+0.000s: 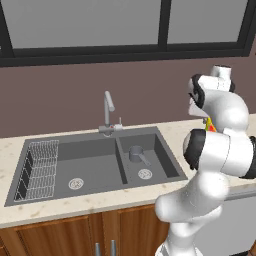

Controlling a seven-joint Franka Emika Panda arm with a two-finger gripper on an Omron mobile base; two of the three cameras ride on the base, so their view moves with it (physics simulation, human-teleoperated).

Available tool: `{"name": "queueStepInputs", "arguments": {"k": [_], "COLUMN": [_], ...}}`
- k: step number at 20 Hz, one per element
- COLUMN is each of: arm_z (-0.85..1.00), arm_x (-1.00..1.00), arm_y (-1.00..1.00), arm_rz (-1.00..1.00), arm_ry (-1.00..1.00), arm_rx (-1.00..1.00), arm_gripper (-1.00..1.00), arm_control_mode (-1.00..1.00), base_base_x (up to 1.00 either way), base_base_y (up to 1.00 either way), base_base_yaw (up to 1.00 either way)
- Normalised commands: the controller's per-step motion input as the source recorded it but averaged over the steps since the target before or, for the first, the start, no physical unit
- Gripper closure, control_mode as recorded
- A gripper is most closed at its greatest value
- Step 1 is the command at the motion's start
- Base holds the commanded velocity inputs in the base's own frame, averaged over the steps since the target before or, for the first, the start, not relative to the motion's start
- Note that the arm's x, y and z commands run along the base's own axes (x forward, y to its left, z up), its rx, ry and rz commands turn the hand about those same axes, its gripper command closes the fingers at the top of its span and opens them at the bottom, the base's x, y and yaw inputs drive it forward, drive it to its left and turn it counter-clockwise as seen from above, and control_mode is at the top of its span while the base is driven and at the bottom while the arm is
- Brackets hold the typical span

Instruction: Move any existing items from the left basin to the right basin for drying. Then move the cup from the counter to the left basin of the sink for washing.

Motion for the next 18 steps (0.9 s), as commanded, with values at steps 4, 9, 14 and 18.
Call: {"name": "queueStepInputs", "arguments": {"k": [4, 9, 14, 18], "arm_z": [0.00, 0.00, 0.00, 0.00], "arm_x": [-0.26, -0.21, -0.06, 0.00], "arm_y": [0.86, 0.87, 0.89, 0.90], "arm_rz": [0.00, 0.00, 0.00, 0.01], "arm_ry": [0.00, 0.00, 0.02, 0.05], "arm_rx": [-0.04, -0.03, -0.02, -0.02], "arm_gripper": [1.00, 1.00, 1.00, 1.00], "arm_control_mode": [-1.00, -1.00, -1.00, -1.00], "base_base_x": [0.00, 0.00, 0.00, 0.00], "base_base_y": [0.00, 0.00, 0.00, 0.00], "base_base_yaw": [0.00, 0.00, 0.00, 0.00]}}
